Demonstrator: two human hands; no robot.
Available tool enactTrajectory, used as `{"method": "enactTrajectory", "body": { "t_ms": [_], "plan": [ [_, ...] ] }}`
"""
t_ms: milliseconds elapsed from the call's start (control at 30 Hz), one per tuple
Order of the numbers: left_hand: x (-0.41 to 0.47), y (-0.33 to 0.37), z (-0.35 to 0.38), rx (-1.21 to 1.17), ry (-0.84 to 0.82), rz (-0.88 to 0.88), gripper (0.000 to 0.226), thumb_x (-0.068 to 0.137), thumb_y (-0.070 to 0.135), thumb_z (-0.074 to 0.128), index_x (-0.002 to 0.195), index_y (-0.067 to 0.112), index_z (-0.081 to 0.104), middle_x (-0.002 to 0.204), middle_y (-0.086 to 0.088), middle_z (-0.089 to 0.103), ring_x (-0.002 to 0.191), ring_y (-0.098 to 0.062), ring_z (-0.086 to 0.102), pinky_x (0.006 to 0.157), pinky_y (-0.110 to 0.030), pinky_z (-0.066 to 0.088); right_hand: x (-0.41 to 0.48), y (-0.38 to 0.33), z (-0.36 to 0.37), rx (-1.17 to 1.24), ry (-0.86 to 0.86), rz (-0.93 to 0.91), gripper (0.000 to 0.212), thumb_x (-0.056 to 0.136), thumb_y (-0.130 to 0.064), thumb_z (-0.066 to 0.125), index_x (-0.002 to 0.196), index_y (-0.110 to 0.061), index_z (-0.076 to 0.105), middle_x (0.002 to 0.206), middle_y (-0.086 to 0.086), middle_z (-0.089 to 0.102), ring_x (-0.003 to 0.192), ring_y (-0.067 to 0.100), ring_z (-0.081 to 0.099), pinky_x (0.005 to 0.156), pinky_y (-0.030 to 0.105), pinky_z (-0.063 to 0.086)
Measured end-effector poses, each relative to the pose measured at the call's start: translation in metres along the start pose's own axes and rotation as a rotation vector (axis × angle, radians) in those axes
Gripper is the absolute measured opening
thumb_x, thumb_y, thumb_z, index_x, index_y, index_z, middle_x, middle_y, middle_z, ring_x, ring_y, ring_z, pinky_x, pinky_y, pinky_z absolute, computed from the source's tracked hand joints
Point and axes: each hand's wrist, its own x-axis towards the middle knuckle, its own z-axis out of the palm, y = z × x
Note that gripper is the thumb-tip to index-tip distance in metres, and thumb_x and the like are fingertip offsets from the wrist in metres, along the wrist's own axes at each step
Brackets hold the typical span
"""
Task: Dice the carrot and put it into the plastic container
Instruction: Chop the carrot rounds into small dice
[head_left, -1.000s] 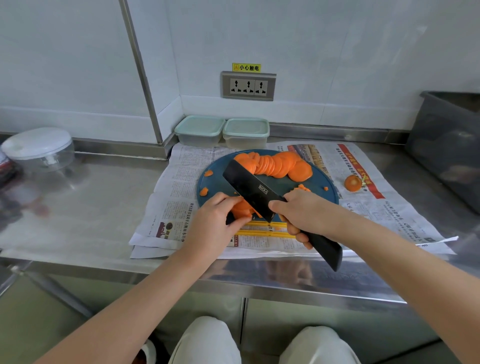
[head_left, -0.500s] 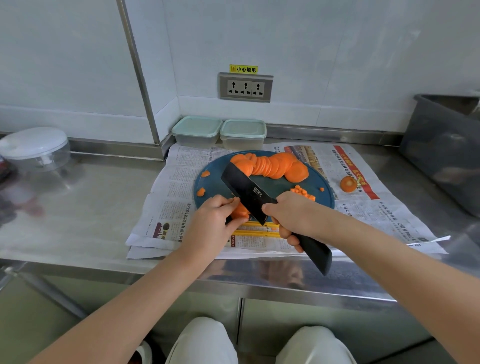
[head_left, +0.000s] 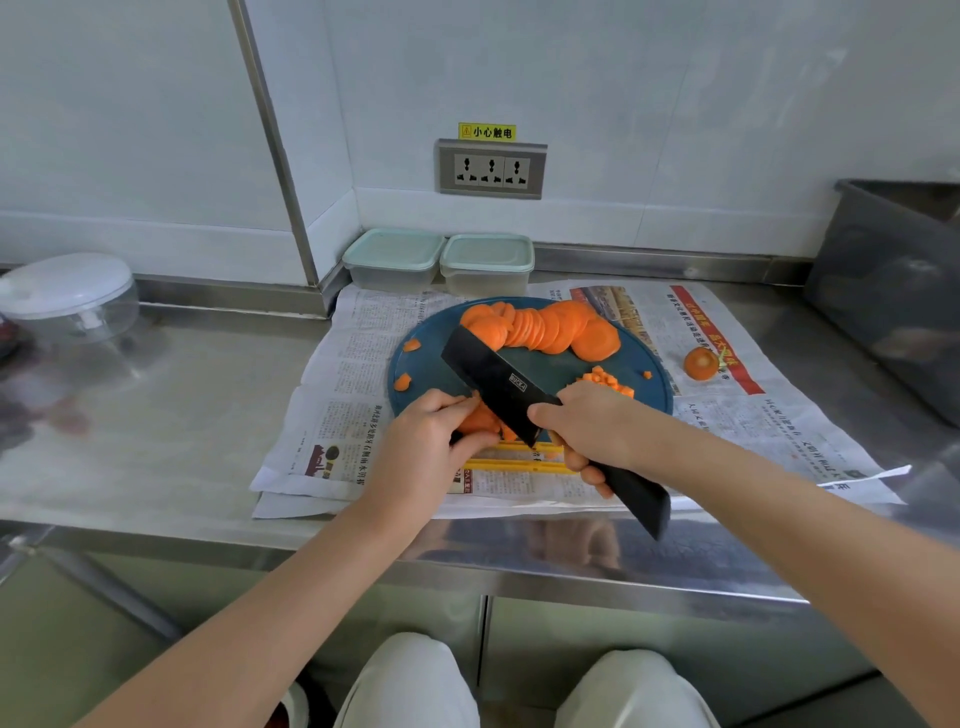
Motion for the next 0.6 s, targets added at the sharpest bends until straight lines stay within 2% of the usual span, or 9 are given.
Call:
{"method": "enactTrajectory", "body": {
  "t_ms": [200, 333, 433, 533, 600],
  "plan": [
    [0.001, -0.004, 0.0, 0.042, 0.071, -0.076, 0.041, 0.076, 0.02, 0.079, 0.112, 0.005, 0.07, 0.111, -0.01, 0.068, 0.095, -0.025, 0.067, 0.084, -0.025, 0.044, -0.005, 0.01, -0.009, -0.14, 0.127, 0.003, 0.033, 0.1, -0.029, 0.04, 0.096, 0.001, 0.051, 0.056, 0.01, 0.046, 0.036, 0.019, 0.044, 0.04, 0.027, 0.044],
    [0.001, -0.003, 0.0, 0.05, 0.07, -0.081, 0.042, 0.077, 0.02, 0.078, 0.115, 0.006, 0.068, 0.114, -0.008, 0.067, 0.098, -0.024, 0.066, 0.085, -0.023, 0.044, -0.008, 0.015, 0.001, -0.138, 0.126, -0.013, 0.033, 0.1, -0.031, 0.041, 0.081, -0.004, 0.046, 0.054, 0.009, 0.045, 0.032, 0.02, 0.044, 0.037, 0.026, 0.041],
    [0.0, -0.002, 0.0, 0.064, 0.08, -0.094, 0.042, 0.078, 0.02, 0.077, 0.116, 0.007, 0.068, 0.115, -0.006, 0.066, 0.099, -0.021, 0.065, 0.084, -0.02, 0.042, -0.006, 0.017, 0.011, -0.113, 0.134, -0.061, 0.035, 0.099, -0.031, 0.042, 0.076, -0.005, 0.045, 0.051, 0.009, 0.045, 0.03, 0.021, 0.045, 0.035, 0.024, 0.039],
    [0.0, -0.002, 0.0, 0.063, 0.083, -0.106, 0.041, 0.08, 0.018, 0.075, 0.118, 0.007, 0.067, 0.117, -0.005, 0.065, 0.101, -0.021, 0.064, 0.084, -0.019, 0.04, -0.004, 0.018, 0.018, -0.16, 0.138, -0.105, 0.033, 0.1, -0.028, 0.04, 0.075, -0.007, 0.047, 0.065, 0.012, 0.05, 0.048, 0.031, 0.057, 0.048, 0.037, 0.05],
    [0.001, -0.002, 0.0, 0.061, 0.081, -0.108, 0.04, 0.081, 0.017, 0.074, 0.119, 0.008, 0.066, 0.118, -0.005, 0.064, 0.102, -0.02, 0.063, 0.085, -0.018, 0.04, -0.002, 0.016, 0.018, -0.242, 0.166, -0.114, 0.034, 0.101, -0.025, 0.038, 0.071, -0.012, 0.044, 0.071, 0.01, 0.05, 0.061, 0.031, 0.059, 0.055, 0.04, 0.051]
  ]
}}
